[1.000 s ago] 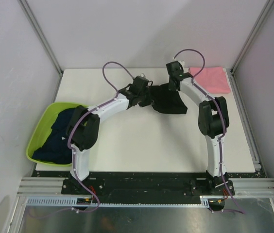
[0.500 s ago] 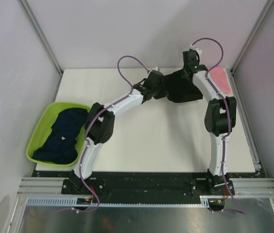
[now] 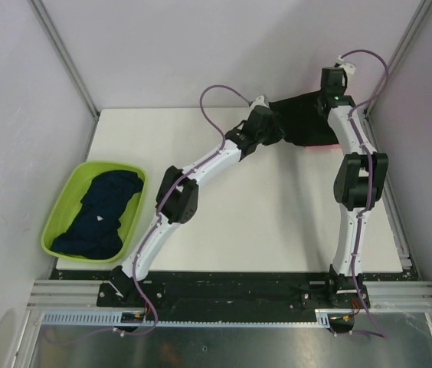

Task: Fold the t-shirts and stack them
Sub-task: Put the neatly folded tshirt into the corner of the board with both arms

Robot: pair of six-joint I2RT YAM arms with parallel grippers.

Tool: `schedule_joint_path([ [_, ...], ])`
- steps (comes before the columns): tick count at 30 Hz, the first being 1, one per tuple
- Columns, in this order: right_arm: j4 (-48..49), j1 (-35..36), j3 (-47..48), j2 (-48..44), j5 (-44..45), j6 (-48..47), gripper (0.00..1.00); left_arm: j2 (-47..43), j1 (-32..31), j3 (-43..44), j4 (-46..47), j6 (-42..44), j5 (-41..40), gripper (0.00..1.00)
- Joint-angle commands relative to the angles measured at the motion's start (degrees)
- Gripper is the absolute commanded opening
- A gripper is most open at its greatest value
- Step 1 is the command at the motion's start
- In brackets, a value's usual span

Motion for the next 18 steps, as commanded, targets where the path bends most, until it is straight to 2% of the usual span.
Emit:
schedule_joint_path([
  [1,5.50,-2.11,3.20,0.97,1.29,2.04,0.00,2.26,-0.55,3.31,8.65,-2.91,-1.20,0.00],
  [7,8.13,-5.00,3.67,1.68,1.82,3.58,0.00,5.21,-1.37,3.08,20.00,-4.56,-0.88,0.00],
  [18,9.79,-7.17,6.55,3.97,3.66,4.03,0.00,10.63,-2.11,4.52,31.88,-9.05,-2.05,0.00],
])
